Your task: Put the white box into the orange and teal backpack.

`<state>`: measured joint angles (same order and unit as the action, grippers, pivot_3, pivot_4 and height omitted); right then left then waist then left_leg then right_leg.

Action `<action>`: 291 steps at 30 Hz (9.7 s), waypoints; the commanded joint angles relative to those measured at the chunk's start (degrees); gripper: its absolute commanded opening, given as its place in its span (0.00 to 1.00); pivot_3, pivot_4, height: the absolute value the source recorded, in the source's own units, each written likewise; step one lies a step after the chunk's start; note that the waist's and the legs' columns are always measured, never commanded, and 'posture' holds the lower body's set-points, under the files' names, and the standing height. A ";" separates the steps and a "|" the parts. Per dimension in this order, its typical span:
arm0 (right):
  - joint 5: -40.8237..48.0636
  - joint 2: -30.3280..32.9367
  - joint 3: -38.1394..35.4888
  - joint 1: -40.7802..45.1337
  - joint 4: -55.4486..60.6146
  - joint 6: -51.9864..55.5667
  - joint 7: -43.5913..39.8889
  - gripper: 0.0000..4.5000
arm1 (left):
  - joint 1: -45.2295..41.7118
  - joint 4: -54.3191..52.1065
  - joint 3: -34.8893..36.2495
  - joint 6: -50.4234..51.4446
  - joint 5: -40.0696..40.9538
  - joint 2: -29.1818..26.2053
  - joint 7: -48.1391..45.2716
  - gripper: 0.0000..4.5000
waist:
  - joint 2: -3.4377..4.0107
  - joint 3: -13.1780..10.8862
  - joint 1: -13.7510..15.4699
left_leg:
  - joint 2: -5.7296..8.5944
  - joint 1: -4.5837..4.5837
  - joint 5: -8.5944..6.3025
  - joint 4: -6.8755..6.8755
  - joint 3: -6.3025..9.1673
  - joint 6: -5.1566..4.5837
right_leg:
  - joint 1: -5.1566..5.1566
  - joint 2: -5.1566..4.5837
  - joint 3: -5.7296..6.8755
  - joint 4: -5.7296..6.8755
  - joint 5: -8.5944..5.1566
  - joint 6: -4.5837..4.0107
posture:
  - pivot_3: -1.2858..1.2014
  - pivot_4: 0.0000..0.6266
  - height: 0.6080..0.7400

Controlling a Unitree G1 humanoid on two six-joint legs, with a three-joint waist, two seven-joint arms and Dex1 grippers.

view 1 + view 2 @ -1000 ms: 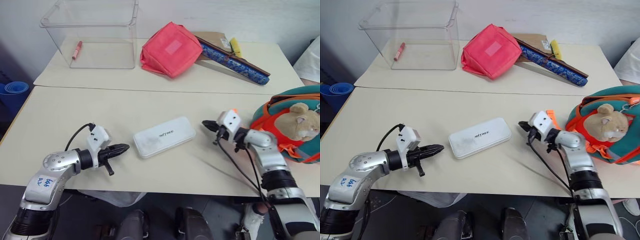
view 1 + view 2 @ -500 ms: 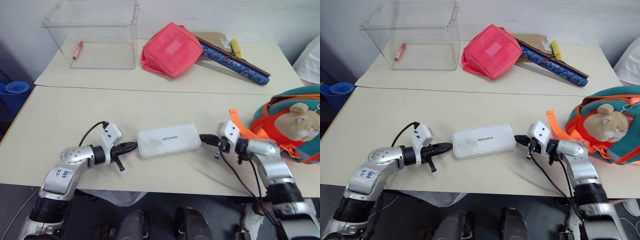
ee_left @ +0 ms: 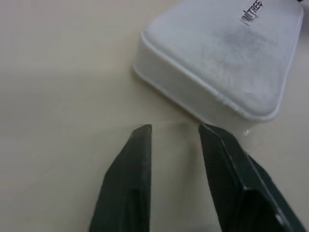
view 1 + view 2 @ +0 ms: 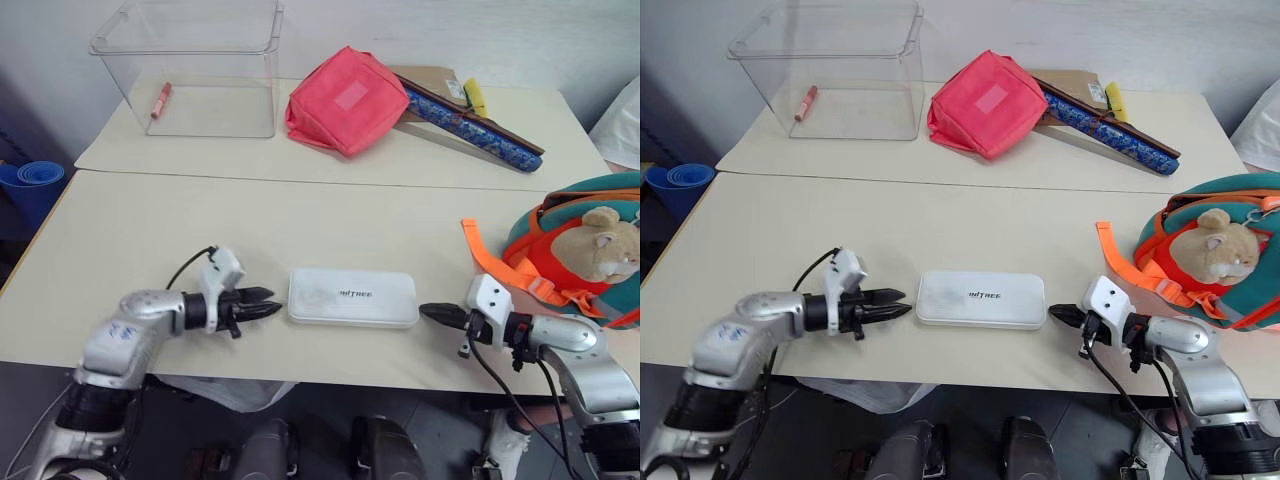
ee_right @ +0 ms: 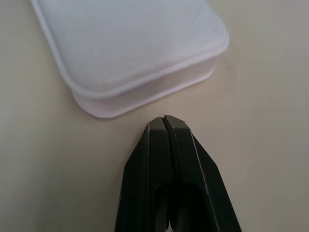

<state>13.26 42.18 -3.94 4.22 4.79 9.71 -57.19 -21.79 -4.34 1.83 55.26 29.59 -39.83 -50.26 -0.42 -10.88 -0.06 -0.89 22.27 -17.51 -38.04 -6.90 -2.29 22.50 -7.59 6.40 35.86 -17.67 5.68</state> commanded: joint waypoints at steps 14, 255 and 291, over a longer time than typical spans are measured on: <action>-2.08 -0.87 3.52 6.23 -0.05 -2.94 0.86 0.00 | -23.83 28.91 -0.88 37.24 11.98 8.57 6.08 0.99 | -0.04 0.02 0.18 | 0.12 -0.04 0.09 -0.12 0.00 -0.05 | -0.10 0.06 -0.05 0.15 0.01 0.07 | 0.52 0.24 1.00; 51.10 -13.62 -15.23 -16.90 26.96 20.28 12.99 0.01 | -16.89 15.46 -8.14 -34.51 -10.48 6.10 -14.32 0.03 | -0.43 0.04 0.87 | 0.12 0.09 0.07 -0.17 -0.02 -0.31 | -0.06 0.01 -0.12 0.06 0.14 0.21 | 0.52 0.24 1.00; 42.13 -15.81 -14.94 -15.51 25.03 15.00 17.01 0.01 | -18.09 12.03 -8.79 -34.00 -12.87 9.24 -7.73 0.11 | -0.46 0.04 1.29 | 0.14 0.06 0.03 -0.13 -0.07 -0.28 | -0.03 -0.05 -0.17 -0.10 0.13 0.19 | 0.52 0.24 1.00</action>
<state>58.62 26.13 -18.54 -11.91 29.10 27.60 -40.62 -40.16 9.23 -8.80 22.84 16.44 -30.15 -58.05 -0.88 -10.84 1.23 -0.75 22.33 -17.48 -38.16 -6.97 -2.57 22.48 -7.63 6.23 35.75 -17.54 5.88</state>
